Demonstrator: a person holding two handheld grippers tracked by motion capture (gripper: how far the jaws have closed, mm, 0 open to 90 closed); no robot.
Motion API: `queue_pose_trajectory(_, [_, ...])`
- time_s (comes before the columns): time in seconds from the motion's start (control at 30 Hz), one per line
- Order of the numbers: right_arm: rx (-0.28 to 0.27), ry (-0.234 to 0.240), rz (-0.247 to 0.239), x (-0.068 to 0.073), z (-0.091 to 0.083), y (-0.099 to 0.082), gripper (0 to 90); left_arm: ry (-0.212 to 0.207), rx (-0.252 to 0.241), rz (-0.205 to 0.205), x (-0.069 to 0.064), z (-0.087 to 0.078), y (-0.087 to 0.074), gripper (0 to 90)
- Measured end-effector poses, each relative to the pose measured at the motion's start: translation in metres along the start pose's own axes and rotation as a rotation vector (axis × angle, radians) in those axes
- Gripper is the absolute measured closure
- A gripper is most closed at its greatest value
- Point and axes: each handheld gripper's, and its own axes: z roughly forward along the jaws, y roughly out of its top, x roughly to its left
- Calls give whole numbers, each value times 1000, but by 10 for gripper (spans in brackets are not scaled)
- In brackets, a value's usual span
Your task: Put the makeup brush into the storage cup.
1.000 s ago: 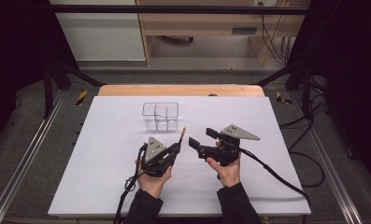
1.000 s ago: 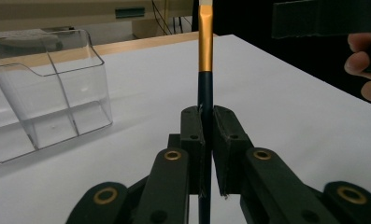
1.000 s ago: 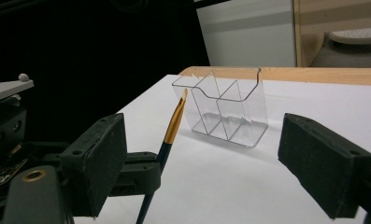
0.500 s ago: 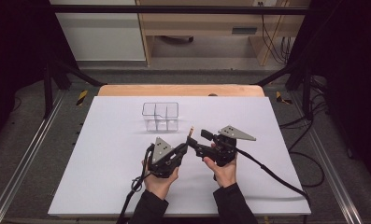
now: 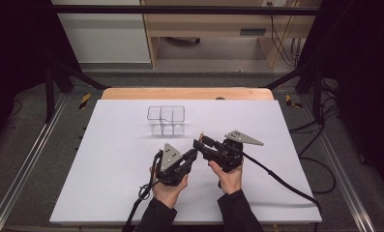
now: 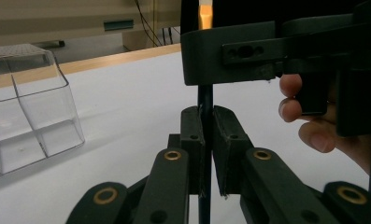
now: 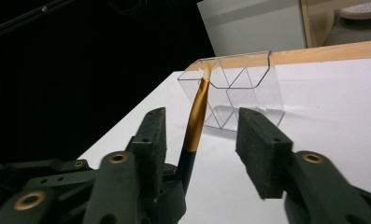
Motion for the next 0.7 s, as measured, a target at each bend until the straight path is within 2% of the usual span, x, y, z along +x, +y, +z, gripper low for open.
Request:
queue_pose_trajectory(0.43, [10,35,66,-1,4,-3,788,10,6,6,-1,0,-2,825])
queue_pose_trajectory(0.57, [4,62,83,-2,4,-4,832,9,7,6,-1,0,-3,825])
queue_pose_trajectory(0.7, [-1,59,79,-2,3,-5,836,-2,13,5,0,1,-3,824])
